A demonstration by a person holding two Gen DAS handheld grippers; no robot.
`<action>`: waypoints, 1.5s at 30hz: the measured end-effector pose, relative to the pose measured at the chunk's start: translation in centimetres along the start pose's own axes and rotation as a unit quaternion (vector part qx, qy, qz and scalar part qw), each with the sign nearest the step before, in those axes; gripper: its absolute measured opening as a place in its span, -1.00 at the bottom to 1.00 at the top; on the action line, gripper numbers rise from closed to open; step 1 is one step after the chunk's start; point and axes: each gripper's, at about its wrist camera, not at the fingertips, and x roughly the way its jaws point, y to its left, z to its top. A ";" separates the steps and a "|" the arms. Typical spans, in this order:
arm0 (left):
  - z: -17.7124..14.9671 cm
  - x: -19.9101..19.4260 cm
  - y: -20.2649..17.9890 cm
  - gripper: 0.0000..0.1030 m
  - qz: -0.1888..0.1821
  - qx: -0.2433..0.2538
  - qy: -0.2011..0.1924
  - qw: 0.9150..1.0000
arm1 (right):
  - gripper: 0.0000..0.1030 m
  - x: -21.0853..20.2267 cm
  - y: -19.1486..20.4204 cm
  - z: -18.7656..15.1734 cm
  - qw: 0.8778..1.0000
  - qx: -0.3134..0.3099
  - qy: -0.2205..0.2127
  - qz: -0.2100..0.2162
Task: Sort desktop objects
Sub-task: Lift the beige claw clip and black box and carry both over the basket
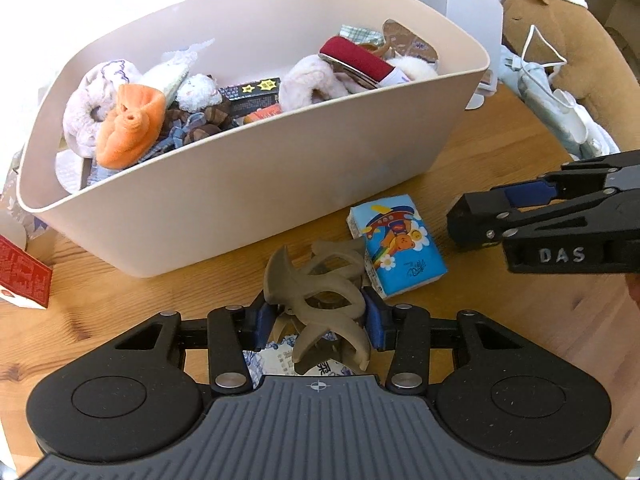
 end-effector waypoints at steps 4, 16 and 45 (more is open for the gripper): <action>-0.4 -1.1 0.3 -0.10 0.001 -0.006 -0.006 1.000 | -0.07 -1.4 -0.4 -0.1 1.000 0.012 -0.009 0.008; -1.7 -5.6 1.0 -0.10 0.012 -0.007 -0.043 0.999 | -0.07 -5.8 -0.3 -0.6 0.999 0.007 -0.041 0.022; -0.8 -15.9 4.7 -0.10 0.052 -0.057 -0.142 0.987 | -0.07 -14.8 -0.3 4.1 0.987 -0.018 -0.153 0.041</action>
